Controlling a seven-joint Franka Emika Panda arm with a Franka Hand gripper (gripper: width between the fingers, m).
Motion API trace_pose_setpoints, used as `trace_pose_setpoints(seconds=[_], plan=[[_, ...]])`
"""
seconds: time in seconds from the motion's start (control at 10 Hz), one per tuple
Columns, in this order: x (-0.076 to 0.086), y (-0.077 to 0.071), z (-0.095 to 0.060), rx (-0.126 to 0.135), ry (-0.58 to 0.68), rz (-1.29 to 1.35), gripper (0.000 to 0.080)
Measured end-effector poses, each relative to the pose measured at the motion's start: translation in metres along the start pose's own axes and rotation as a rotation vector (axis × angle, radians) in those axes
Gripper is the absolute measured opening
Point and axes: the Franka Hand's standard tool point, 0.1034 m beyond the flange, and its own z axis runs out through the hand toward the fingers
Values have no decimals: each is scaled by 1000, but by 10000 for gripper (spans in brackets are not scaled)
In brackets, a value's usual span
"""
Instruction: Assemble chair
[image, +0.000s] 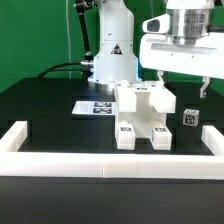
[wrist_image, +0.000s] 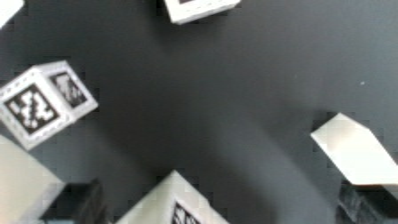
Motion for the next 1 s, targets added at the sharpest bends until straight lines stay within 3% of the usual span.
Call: trace_pose_setpoints(seconds=[1.0], plan=[[18, 1, -3, 6, 15, -9, 649]])
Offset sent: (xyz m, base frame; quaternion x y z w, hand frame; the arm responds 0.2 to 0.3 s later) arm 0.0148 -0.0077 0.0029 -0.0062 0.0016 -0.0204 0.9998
